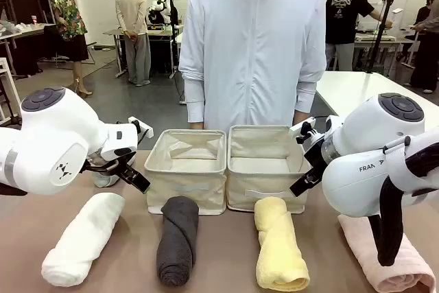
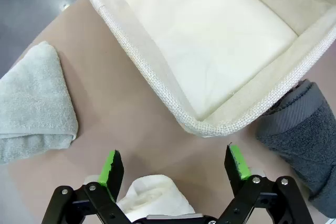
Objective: Sort the towels based on their folding style.
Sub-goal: Pick up one triangle-folded towel and place it in the left Fabric basket.
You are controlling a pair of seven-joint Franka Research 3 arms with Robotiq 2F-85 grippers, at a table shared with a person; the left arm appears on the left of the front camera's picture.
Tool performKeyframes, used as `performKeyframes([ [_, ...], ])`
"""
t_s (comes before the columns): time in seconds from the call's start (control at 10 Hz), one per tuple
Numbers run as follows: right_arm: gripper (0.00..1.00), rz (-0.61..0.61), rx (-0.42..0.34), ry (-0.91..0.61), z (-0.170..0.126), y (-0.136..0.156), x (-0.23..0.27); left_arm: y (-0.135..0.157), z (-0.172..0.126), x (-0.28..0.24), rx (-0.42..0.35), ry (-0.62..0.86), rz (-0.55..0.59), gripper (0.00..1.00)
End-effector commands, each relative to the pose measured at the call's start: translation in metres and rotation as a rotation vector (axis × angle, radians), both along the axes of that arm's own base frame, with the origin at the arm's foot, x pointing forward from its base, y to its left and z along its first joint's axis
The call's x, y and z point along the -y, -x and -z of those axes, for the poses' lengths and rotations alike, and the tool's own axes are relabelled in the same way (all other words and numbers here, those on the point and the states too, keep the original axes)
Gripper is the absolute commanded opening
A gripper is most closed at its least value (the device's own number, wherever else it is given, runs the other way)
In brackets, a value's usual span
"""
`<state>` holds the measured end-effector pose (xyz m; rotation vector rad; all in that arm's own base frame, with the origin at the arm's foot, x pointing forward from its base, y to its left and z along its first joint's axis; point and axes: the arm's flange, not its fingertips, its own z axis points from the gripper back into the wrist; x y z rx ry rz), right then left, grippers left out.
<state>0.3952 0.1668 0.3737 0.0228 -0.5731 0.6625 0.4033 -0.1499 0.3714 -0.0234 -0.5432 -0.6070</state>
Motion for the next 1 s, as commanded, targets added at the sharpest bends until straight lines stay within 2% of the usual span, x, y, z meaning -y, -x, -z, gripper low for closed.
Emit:
performKeyframes([
  [0.0, 1.0, 0.0, 0.0, 0.0, 0.0, 0.0, 0.0, -0.0001, -0.0003, 0.0001, 0.001, 0.0, 0.0, 1.0],
  [0.9, 1.0, 0.0, 0.0, 0.0, 0.0, 0.0, 0.0, -0.0001, -0.0003, 0.0001, 0.001, 0.0, 0.0, 1.0],
])
